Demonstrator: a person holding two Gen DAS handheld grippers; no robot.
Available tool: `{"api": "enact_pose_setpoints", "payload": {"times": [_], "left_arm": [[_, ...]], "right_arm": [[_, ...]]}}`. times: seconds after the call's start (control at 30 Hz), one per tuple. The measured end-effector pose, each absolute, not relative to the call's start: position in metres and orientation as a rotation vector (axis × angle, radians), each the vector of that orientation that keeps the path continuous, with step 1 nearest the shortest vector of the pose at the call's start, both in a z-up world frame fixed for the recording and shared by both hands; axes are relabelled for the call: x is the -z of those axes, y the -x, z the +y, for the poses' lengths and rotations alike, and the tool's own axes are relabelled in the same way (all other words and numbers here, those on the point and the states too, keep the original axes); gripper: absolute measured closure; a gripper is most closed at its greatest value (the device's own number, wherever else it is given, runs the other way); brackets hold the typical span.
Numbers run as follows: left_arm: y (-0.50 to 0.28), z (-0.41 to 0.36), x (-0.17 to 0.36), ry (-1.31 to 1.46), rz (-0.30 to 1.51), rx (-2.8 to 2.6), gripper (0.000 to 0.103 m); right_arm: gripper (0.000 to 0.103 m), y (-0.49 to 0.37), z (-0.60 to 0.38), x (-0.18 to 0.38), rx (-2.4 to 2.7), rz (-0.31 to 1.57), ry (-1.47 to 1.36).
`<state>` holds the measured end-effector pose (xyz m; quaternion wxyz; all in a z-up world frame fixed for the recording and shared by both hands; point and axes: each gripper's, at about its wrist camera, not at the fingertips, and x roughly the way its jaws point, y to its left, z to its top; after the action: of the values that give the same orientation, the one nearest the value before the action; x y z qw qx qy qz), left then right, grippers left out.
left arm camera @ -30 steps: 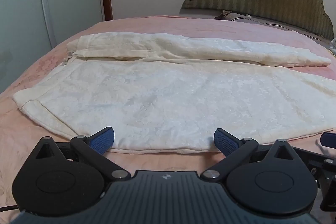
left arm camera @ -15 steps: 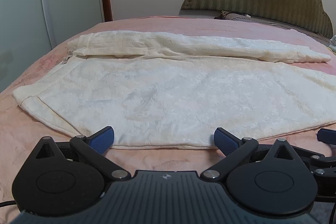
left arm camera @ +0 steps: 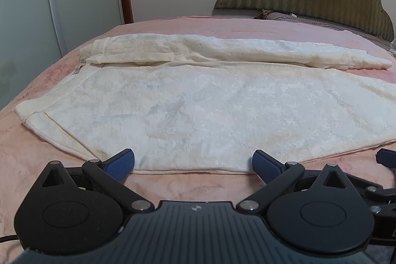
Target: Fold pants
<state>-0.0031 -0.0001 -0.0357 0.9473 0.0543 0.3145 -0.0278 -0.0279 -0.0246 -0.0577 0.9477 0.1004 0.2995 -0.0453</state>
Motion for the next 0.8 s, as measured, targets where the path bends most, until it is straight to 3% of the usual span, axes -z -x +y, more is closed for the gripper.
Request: {"api": "enact_pose_setpoints", "payload": {"times": [0.8], "left_arm": [[0.0034,-0.0006,0.0378,-0.106,0.641,0.055,0.0]], "right_arm": [[0.0,0.0265,-0.0193,0.0582,0.106,0.629,-0.157]]}}
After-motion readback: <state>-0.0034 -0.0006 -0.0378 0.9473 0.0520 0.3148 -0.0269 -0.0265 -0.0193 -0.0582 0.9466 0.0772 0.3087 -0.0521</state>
